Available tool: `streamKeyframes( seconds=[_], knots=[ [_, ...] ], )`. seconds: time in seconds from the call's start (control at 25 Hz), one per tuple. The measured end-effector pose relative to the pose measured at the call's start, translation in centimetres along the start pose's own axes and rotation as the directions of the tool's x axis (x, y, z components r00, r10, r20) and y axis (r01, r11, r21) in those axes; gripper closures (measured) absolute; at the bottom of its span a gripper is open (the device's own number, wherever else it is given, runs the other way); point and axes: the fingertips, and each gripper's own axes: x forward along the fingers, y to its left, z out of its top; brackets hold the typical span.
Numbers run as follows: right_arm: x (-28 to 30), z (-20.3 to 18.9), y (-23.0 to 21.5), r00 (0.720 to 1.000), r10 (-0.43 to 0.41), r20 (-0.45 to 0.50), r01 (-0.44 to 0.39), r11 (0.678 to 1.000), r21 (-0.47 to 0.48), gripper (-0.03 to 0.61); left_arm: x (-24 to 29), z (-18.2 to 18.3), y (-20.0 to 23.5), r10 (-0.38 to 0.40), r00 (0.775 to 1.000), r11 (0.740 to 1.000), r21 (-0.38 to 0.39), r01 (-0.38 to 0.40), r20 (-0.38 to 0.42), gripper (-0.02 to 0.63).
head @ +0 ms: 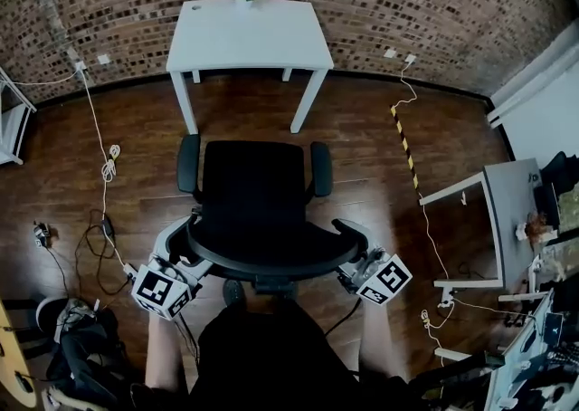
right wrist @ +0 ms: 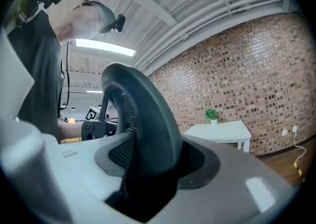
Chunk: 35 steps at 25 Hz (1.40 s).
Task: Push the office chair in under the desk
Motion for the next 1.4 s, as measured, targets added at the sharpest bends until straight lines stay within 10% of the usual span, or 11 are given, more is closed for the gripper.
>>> streamKeyframes(
  seconds=[0.52,1.4],
  knots=[
    [-4.4,2.9,-6.7,0.988,0.154,-0.001,-0.153,0.988,0.020,0.344,5.4,0.9,-5.9,0.168,0.986,0.986,0.017,-0.168,0.016,0.176],
    [2.5,0.1,-17.3,0.984,0.176,-0.014,-0.175,0.984,0.022,0.337,12.7,-0.7,1.8,0.155,0.988,0.988,-0.021,-0.155,0.002,0.184]
  ],
)
